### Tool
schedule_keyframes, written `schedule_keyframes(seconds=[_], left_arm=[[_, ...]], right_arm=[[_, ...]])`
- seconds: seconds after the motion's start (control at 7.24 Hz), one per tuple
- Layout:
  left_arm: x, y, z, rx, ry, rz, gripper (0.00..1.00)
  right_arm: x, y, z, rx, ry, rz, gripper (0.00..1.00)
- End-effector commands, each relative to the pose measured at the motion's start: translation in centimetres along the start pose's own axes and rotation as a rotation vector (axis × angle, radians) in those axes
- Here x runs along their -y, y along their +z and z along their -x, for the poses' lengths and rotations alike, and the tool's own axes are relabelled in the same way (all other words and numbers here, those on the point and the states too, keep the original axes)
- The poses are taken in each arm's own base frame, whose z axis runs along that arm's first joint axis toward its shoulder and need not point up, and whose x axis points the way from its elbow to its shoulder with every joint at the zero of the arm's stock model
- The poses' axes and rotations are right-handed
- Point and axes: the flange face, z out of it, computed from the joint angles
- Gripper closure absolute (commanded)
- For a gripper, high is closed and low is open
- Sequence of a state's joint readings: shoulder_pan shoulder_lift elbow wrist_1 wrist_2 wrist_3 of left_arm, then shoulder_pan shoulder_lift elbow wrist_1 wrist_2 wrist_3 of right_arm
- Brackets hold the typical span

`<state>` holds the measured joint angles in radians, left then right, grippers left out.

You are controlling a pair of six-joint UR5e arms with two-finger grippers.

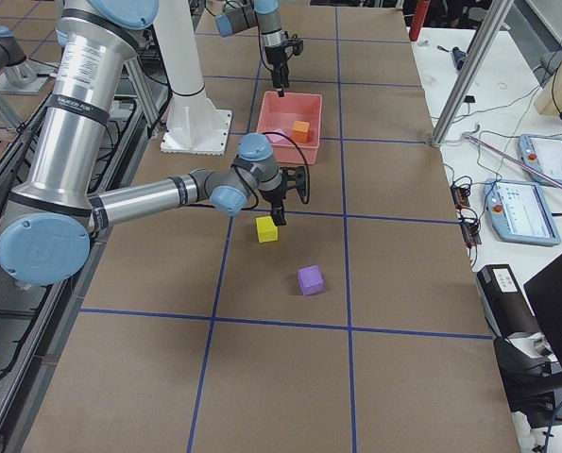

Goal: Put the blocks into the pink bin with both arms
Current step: 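Drop the lilac cube into the bin while the right gripper reaches the yellow cube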

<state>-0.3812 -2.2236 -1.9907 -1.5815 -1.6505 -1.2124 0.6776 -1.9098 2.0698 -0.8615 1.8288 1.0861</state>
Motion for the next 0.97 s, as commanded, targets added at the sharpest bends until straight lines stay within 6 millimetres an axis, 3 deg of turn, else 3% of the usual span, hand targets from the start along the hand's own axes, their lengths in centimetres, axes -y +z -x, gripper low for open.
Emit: schedule_keyframes(seconds=[0.0,0.41,0.69,0.83], left_arm=[[0.0,0.0,0.1,0.001,0.000,0.000,0.00],[-0.2,0.4,0.5,0.010,0.000,0.005,0.00],[-0.2,0.6,0.6,0.016,0.000,0.007,0.00],[-0.4,0.8,1.0,0.022,-0.001,0.007,0.00]], right_arm=[[-3.4,2.4,2.2,-0.034,-0.013,-0.038,0.00],[-4.4,4.3,0.5,-0.083,-0.129,-0.043,0.00],[-5.7,7.1,-3.4,-0.018,-0.150,-0.066,0.00],[-5.7,7.1,-3.1,-0.008,-0.143,-0.067,0.00]])
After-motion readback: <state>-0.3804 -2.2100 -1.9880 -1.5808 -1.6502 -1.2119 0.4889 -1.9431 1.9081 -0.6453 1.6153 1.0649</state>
